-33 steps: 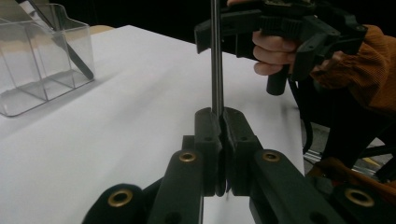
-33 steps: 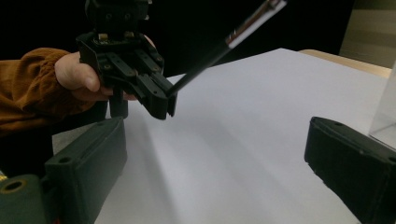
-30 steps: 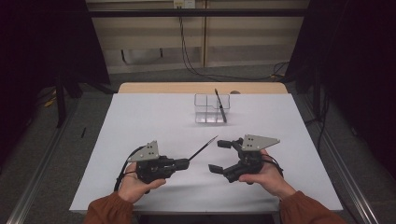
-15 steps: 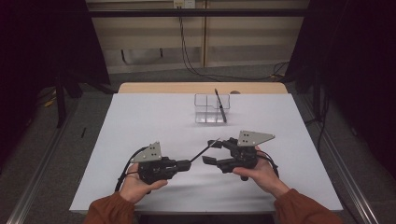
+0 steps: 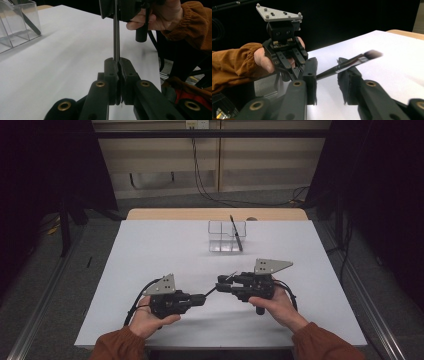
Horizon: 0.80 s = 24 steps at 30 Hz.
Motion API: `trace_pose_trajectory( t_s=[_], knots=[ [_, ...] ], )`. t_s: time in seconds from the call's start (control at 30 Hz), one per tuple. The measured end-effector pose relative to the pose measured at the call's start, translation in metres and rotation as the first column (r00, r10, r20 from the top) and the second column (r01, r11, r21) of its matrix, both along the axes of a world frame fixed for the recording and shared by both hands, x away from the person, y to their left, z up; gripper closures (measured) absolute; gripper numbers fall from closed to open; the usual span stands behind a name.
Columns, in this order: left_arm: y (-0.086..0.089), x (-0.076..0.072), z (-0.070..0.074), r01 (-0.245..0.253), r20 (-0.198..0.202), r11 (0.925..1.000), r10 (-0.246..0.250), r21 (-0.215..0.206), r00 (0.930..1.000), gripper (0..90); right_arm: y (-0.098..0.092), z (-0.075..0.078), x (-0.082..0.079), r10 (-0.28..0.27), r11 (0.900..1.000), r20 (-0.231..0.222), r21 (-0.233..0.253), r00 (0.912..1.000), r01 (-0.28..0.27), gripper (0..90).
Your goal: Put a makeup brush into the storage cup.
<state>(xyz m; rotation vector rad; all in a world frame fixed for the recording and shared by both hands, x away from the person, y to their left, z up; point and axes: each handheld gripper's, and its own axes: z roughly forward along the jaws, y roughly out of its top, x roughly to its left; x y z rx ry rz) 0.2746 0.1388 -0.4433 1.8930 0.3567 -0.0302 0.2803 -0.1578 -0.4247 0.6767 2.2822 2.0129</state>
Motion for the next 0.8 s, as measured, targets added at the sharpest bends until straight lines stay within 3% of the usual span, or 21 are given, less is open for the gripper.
trace_pose_trajectory(
  t_s=[0.23, 0.5, 0.63, 0.8],
  knots=[
    [-0.0038, -0.0006, -0.0042, 0.016, -0.012, 0.9994, -0.015, 0.031, 0.9998, 85.0, 0.0006, -0.0005, 0.0014, 0.025, 0.999, -0.033, 0.020, 0.9991, -0.025, 78.5],
    [-0.0049, -0.0003, -0.0053, 0.007, -0.008, 0.9996, -0.006, 0.028, 0.9999, 83.4, 0.0012, 0.0002, 0.0017, 0.055, 0.997, -0.054, 0.051, 0.9970, -0.052, 83.6],
    [-0.0040, 0.0015, -0.0060, -0.010, -0.017, 0.9996, 0.010, 0.027, 0.9998, 80.0, 0.0023, 0.0016, 0.0005, 0.080, 0.995, -0.059, 0.059, 0.9950, -0.077, 86.3],
    [-0.0033, 0.0020, -0.0055, -0.027, -0.012, 0.9992, 0.027, 0.029, 0.9995, 73.3, 0.0006, 0.0023, 0.0012, 0.074, 0.996, -0.058, 0.062, 0.9956, -0.070, 86.4]
  ],
)
